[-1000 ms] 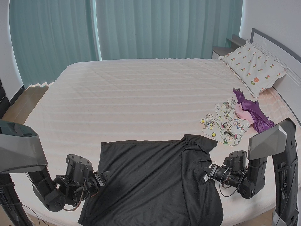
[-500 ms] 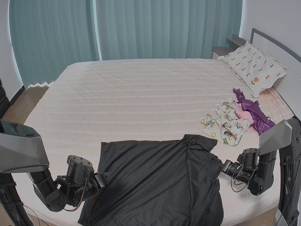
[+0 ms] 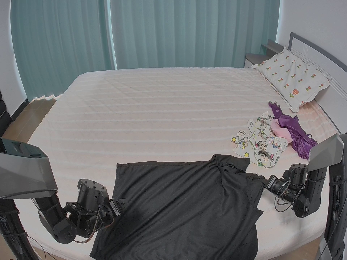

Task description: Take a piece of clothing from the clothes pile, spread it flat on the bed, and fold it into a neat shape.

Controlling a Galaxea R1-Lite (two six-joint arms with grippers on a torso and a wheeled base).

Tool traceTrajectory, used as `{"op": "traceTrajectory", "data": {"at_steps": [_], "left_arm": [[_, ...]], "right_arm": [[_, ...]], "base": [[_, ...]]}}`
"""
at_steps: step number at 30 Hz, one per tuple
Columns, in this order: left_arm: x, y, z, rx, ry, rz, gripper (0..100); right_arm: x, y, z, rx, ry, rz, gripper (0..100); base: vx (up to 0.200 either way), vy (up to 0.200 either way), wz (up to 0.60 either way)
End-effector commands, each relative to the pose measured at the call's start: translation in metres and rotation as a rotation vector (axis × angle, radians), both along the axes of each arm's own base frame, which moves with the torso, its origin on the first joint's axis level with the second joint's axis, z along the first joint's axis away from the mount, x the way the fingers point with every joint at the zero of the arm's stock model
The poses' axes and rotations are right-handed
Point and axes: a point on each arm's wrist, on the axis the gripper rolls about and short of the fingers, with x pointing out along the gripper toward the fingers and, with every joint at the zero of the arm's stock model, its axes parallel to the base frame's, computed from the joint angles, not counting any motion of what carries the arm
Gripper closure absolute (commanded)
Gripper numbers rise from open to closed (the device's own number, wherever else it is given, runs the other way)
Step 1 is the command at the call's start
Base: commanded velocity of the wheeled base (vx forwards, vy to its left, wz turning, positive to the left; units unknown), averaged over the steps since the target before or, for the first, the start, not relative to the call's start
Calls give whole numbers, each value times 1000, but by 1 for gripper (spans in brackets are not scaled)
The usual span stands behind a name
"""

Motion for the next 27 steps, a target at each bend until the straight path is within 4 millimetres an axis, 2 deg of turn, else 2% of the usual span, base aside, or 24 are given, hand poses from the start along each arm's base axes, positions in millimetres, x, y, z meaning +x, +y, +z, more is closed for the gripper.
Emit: {"op": "traceTrajectory", "data": {"at_steps": [1,21,22,27], "left_arm": [[0,0,-1,1,2,2,0],[1,1,-2,2,4,5,0],[1,1,-2,2,4,7,0],[3,1,-2,1,2,10,0]], "right_arm": [[7,-7,2,4,-33,-20,100],[9,-29,6,-39,-57,-61,100],[9,-29,6,-39,-57,-62,0],[6,-27,1,-38,-34,-54,0]], "base": [[0,0,0],[0,0,0],[0,0,0],[0,0,0]]}}
